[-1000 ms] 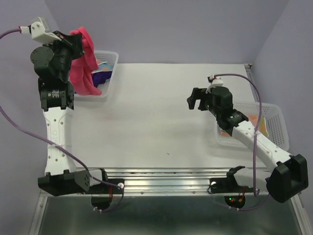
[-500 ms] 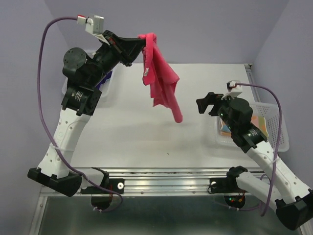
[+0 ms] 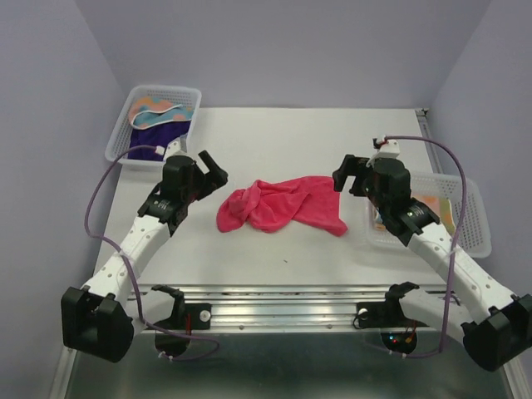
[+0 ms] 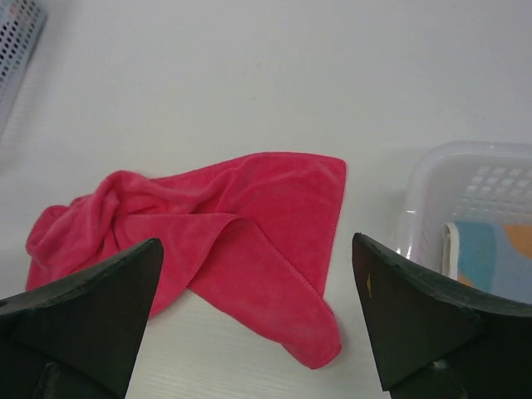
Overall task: Fold and stack the towels
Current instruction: Move the towel to the center of the board, then flatten out the crumpled towel
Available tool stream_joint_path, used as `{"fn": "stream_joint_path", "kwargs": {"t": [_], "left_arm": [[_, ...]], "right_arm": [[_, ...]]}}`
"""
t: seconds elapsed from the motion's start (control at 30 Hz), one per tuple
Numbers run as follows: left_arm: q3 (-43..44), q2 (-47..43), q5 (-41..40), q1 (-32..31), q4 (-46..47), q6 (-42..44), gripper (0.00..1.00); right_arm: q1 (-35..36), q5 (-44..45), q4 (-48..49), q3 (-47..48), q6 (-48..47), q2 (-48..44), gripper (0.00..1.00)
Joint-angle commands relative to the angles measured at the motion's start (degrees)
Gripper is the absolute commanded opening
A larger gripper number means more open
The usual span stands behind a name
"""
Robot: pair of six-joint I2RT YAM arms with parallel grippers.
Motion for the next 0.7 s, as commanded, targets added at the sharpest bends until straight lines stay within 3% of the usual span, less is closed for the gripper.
{"fn": "stream_joint_path", "kwargs": {"t": [0.0,0.13,0.37,0.47,0.67], "left_arm": [[4.2,-2.0,-13.3,2.5,-5.7,-3.5,0.99],[2.4,-1.6,-12.8,2.5,-5.0,-4.0,0.99],[-9.0,2.6,5.4,-0.3,1.2,-3.6,0.99],[-13.9,4.5,9.4,-3.2,8.1,-4.6,0.99],[-12.9,15.3,9.2,-3.3,15.9,-5.9,0.99]], "right_arm": [[0.2,-3.0,0.9,5.8,-0.1,6.1,1.00],[0.3,-3.9,-0.5,6.0,0.1,11.1,1.00],[1.3,-0.2,-4.0,9.9,0.1,21.7,1.00],[1.4,-3.7,-3.2,12.1,-0.3,27.0,1.00],[1.4,-9.3,-0.6,13.6,0.1,33.4,1.00]]}}
